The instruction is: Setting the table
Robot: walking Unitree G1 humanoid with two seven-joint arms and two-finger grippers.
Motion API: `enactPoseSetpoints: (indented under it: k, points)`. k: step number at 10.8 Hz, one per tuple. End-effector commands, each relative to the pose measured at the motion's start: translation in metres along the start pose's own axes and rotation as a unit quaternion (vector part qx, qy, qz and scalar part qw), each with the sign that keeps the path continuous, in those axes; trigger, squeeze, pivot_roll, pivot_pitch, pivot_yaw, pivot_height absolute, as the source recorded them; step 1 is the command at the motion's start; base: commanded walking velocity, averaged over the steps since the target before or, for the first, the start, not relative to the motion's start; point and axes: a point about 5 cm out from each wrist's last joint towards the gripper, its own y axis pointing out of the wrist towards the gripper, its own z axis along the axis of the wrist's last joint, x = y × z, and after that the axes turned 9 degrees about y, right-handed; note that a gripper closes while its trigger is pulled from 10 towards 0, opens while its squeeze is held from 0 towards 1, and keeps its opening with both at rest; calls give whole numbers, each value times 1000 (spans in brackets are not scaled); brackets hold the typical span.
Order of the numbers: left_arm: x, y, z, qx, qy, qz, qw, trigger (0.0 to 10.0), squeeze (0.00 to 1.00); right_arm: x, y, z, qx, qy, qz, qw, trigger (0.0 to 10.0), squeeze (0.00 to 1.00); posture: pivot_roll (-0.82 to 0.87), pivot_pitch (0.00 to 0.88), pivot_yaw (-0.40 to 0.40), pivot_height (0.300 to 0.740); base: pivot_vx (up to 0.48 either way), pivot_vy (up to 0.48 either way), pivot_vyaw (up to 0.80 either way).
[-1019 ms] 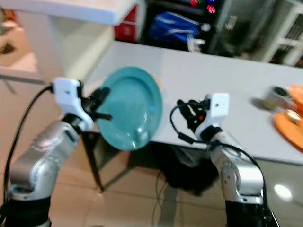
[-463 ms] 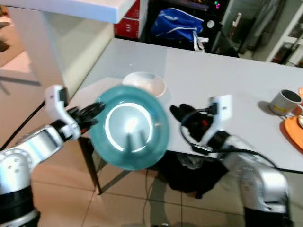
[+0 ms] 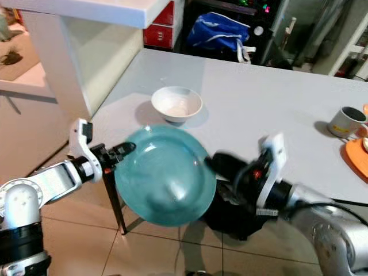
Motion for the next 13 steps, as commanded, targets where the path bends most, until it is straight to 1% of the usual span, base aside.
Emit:
enactPoseSetpoints:
  k: [1,3,4,6,8,10,11,12,13]
  points:
    - [3,7,3,1,2,-10,1000,10000,0,-5,0,-2,-26,-18,11,999,10000,0,-61,24,-38,740,0,0,0]
    - [-3,21,3,-2,-6,-5,1000,10000,0,-8,1,-3,-33,-16,17,999,10000,0,-69,25,-33,740,0,0,0]
    - [-9,33,5,10,-18,1,1000,10000,0,-9,1,-3,-28,-11,17,999,10000,0,-72,26,-31,740,0,0,0]
    - [-17,48,15,46,-41,7,998,10000,0,-11,0,-5,-30,-10,19,999,10000,0,-86,32,-26,740,0,0,0]
    - [-22,66,20,48,-45,30,997,10000,0,-12,-2,-4,-30,-12,17,999,10000,0,-97,36,-25,740,0,0,0]
    - [-17,82,22,52,-47,26,997,10000,0,-12,-3,-2,-29,-15,15,999,10000,0,-110,38,-21,740,0,0,0]
    - [-11,90,21,50,-38,21,998,10000,0,-13,-3,-2,-30,-15,14,999,10000,0,-111,38,-20,740,0,0,0]
    - [-6,95,20,43,-26,11,999,10000,0,-14,-3,-2,-31,-16,13,999,10000,0,-115,37,-18,740,0,0,0]
    - [-5,96,20,45,-22,11,999,10000,0,-13,-3,-2,-30,-16,12,999,10000,0,-113,35,-20,740,0,0,0]
